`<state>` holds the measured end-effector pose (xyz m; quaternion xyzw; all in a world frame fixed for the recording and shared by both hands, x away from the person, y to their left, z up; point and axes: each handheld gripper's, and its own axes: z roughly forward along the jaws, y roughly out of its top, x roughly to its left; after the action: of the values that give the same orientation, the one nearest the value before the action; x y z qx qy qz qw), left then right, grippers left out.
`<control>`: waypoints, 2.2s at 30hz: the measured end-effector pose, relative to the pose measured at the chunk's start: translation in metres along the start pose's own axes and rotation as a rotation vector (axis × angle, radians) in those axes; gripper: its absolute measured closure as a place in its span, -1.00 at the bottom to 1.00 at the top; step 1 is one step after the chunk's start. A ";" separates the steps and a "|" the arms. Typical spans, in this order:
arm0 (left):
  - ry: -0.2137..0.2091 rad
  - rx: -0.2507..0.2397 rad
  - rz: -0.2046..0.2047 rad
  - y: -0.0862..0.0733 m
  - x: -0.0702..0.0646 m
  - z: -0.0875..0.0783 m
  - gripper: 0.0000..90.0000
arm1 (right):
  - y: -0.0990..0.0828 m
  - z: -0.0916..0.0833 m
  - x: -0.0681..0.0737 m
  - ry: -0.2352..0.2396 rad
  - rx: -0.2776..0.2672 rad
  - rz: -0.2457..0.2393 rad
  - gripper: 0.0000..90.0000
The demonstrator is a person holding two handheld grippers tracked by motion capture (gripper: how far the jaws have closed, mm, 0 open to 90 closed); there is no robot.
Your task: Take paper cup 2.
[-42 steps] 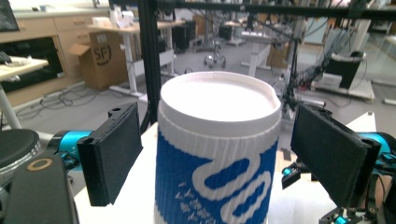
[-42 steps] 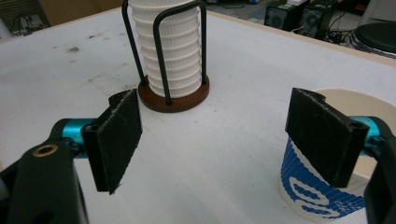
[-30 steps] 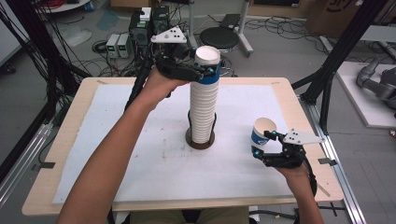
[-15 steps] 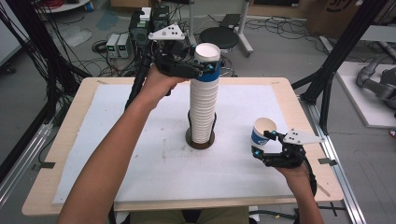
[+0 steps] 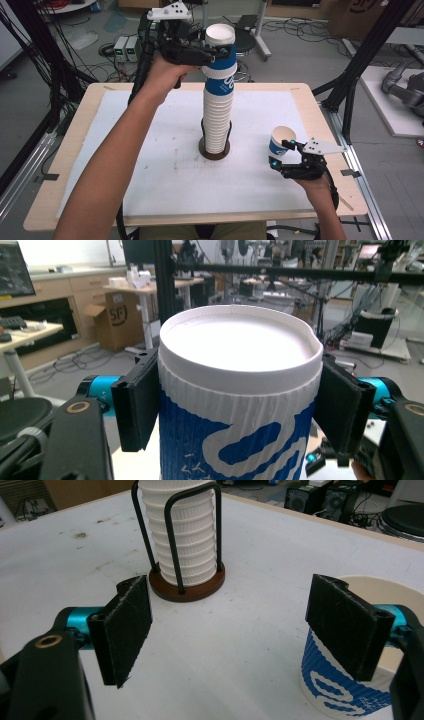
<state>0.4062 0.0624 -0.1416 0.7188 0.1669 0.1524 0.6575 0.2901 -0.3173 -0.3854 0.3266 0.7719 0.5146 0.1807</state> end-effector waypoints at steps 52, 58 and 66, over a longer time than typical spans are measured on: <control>0.084 -0.058 -0.002 -0.115 0.001 -0.142 -0.37 | 0.001 0.013 0.010 0.036 0.004 -0.023 -0.58; 0.077 -0.058 -0.028 -0.144 -0.007 -0.143 -0.37 | 0.000 0.015 0.012 0.047 0.002 -0.026 -0.58; 0.053 -0.029 -0.037 -0.171 -0.018 -0.142 -0.37 | 0.003 0.018 0.014 0.068 -0.007 -0.031 -0.58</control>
<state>0.3209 0.1949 -0.2988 0.7017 0.1952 0.1614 0.6659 0.2915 -0.2947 -0.3891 0.2960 0.7809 0.5253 0.1634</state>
